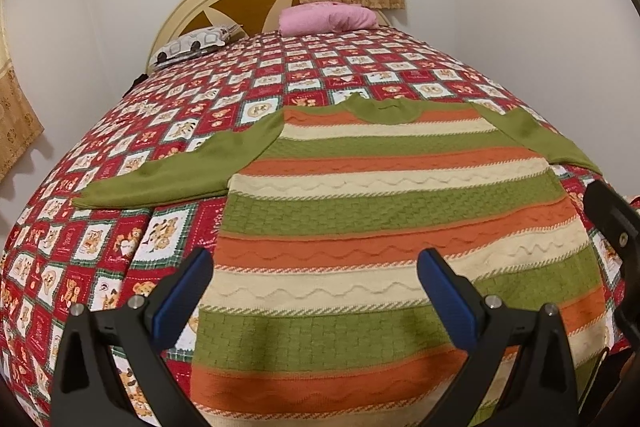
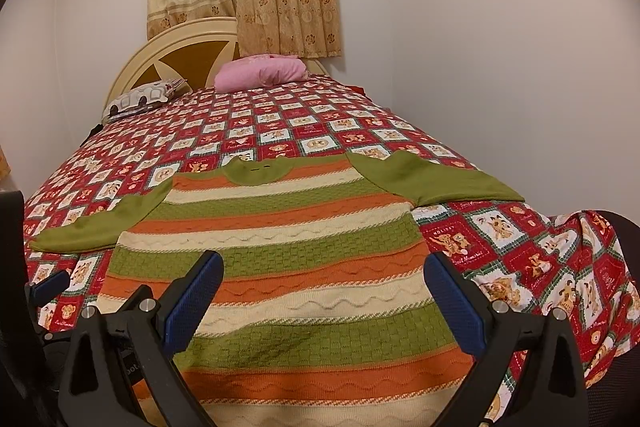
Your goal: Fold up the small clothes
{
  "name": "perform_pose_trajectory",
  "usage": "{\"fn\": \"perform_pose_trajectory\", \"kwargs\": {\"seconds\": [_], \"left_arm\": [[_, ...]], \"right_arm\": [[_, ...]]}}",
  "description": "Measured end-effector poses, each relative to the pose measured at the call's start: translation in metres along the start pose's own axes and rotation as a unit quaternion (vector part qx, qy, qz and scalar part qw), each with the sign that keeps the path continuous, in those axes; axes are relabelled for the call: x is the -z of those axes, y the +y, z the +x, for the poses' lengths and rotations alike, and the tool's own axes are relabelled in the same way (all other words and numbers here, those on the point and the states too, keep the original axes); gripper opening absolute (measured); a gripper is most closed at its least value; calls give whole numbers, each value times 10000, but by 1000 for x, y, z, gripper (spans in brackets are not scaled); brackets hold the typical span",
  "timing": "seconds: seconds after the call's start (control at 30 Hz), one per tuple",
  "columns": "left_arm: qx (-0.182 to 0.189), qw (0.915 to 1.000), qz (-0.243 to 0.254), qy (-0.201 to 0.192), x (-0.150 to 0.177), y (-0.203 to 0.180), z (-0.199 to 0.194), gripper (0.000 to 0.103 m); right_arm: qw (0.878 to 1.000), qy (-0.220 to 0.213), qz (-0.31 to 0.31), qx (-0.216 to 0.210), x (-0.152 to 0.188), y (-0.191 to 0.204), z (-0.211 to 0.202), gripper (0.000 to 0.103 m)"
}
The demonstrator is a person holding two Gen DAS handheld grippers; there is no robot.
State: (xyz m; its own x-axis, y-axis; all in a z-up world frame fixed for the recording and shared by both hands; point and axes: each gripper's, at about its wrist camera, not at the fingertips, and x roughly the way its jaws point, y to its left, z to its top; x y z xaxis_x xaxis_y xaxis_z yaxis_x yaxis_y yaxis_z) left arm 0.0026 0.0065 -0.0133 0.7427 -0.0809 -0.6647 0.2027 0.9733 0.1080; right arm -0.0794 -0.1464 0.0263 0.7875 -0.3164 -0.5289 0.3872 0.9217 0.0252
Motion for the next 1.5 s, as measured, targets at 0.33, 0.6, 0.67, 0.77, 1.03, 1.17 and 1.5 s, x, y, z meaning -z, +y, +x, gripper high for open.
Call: {"fn": "perform_pose_trajectory", "kwargs": {"seconds": [0.33, 0.6, 0.67, 0.77, 1.03, 1.17, 1.5], "left_arm": [[32, 10000, -32, 33, 0, 0, 1, 103], [49, 10000, -38, 46, 1, -2, 2, 103], [42, 10000, -37, 45, 2, -2, 2, 103], [48, 10000, -34, 48, 1, -2, 2, 103], [99, 9999, -63, 85, 3, -4, 4, 103], [102, 9998, -75, 129, 3, -6, 7, 103], [76, 9997, -51, 247, 2, -6, 18, 103]], "right_arm": [[10000, 43, -34, -1, 1, 3, 3, 101], [9999, 104, -24, 31, 1, 4, 6, 101], [9999, 109, -14, 39, 1, 3, 6, 101], [9999, 96, 2, 40, 1, 1, 6, 101], [9999, 127, 1, 51, 1, 0, 9, 101], [9998, 154, 19, 85, 2, -1, 13, 101], [9996, 254, 72, 128, 2, -7, 25, 101]]}}
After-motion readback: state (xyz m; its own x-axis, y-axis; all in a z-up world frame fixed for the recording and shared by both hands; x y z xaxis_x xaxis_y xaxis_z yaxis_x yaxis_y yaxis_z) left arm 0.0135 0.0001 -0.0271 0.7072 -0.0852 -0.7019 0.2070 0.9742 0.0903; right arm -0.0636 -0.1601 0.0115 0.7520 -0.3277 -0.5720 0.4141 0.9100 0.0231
